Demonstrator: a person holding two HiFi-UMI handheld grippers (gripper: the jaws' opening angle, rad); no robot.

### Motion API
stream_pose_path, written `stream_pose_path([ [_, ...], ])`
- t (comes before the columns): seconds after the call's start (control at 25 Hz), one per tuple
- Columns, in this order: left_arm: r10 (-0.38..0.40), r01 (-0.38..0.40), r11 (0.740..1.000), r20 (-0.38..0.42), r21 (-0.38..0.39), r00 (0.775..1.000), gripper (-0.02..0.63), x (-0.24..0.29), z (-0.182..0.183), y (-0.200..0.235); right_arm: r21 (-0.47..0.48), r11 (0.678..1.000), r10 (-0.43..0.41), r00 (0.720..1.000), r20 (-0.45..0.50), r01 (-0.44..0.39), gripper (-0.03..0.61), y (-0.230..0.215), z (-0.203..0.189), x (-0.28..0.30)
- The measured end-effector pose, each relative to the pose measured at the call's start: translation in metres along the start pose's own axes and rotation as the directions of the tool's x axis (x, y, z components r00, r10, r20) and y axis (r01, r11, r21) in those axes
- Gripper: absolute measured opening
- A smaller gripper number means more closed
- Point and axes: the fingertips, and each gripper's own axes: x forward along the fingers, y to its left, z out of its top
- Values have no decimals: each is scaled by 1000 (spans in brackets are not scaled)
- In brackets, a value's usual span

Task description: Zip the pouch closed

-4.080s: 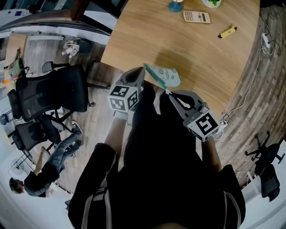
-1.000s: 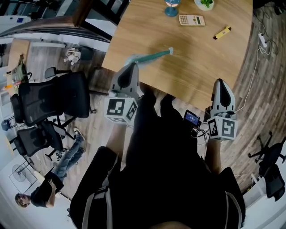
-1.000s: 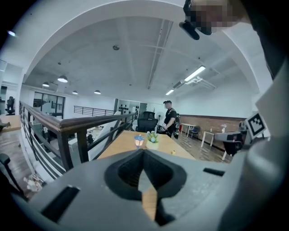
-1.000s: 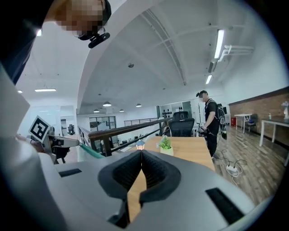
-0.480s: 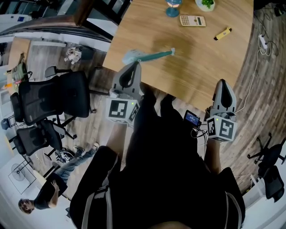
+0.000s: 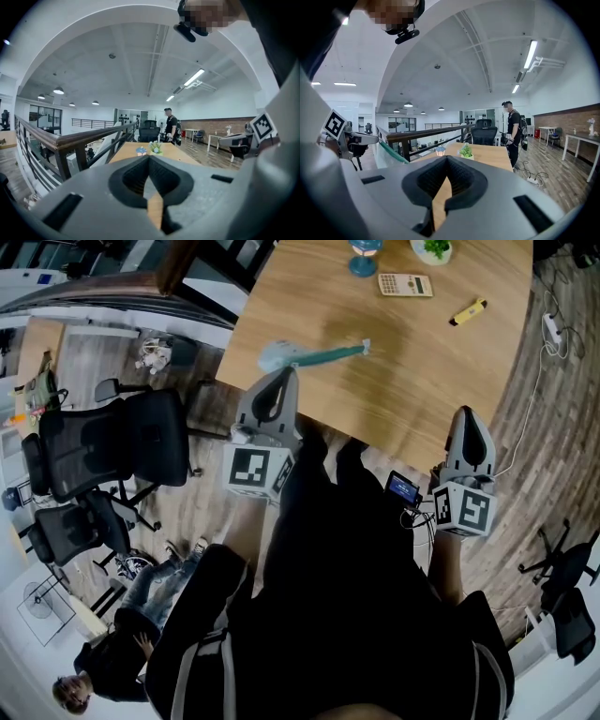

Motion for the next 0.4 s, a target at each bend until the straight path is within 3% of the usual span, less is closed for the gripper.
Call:
stream_pose_path([
  [0.4,-5,5,1000,-8,-7,1000,2,6,1,-1,-5,1000,10,1000,-12,-10,15,-1,-1,3],
])
